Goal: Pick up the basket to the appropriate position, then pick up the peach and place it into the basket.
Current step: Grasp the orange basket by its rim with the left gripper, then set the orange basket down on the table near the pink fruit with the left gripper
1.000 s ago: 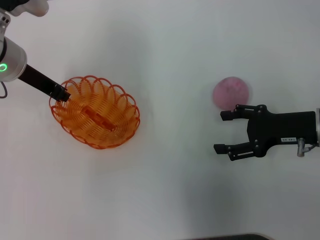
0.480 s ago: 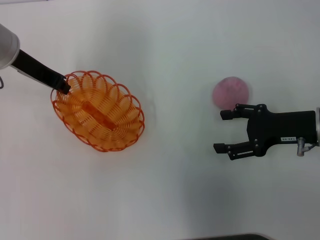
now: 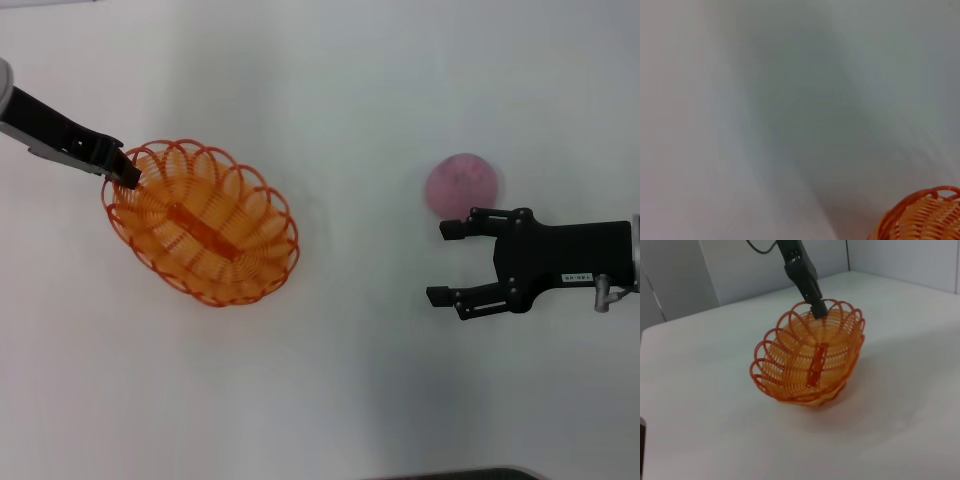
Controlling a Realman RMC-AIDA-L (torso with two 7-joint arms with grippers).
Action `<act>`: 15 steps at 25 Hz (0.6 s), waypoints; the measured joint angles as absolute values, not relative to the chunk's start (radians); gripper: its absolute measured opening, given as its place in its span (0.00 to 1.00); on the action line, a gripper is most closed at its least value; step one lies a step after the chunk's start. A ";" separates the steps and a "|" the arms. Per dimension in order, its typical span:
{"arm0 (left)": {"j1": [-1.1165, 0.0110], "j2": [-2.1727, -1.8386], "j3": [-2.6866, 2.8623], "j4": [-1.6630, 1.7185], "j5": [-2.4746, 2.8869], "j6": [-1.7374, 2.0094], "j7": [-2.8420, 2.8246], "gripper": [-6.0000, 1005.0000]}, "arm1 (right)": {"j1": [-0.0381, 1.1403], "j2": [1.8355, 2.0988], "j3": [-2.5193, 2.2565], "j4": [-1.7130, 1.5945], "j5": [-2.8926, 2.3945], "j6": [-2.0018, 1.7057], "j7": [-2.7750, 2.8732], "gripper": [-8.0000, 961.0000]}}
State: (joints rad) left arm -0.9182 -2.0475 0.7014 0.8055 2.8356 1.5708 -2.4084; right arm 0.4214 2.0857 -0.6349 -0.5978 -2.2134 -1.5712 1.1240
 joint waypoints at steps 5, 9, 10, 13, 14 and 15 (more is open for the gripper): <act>-0.923 -2.008 0.596 0.740 2.780 1.626 -2.413 0.08 | 0.421 2.086 -0.630 -0.620 -2.212 -1.604 1.124 0.99; -0.914 -2.000 0.525 0.723 2.762 1.663 -2.433 0.07 | 0.418 2.086 -0.628 -0.621 -2.212 -1.608 1.124 0.99; -0.907 -2.000 0.513 0.722 2.754 1.670 -2.441 0.07 | 0.418 2.086 -0.627 -0.621 -2.212 -1.608 1.124 0.99; -0.882 -2.007 0.503 0.721 2.722 1.684 -2.467 0.07 | 0.417 2.086 -0.626 -0.621 -2.212 -1.607 1.124 0.99; -0.874 -2.010 0.503 0.721 2.710 1.686 -2.474 0.07 | 0.417 2.086 -0.626 -0.621 -2.212 -1.605 1.124 0.99; -0.863 -2.015 0.502 0.720 2.696 1.687 -2.480 0.07 | 0.417 2.086 -0.626 -0.621 -2.212 -1.605 1.124 0.99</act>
State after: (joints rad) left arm -0.8633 -2.0154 0.5022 0.7203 2.6961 1.6868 -2.4804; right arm 0.4172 2.0862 -0.6258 -0.6214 -2.2119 -1.6050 1.1244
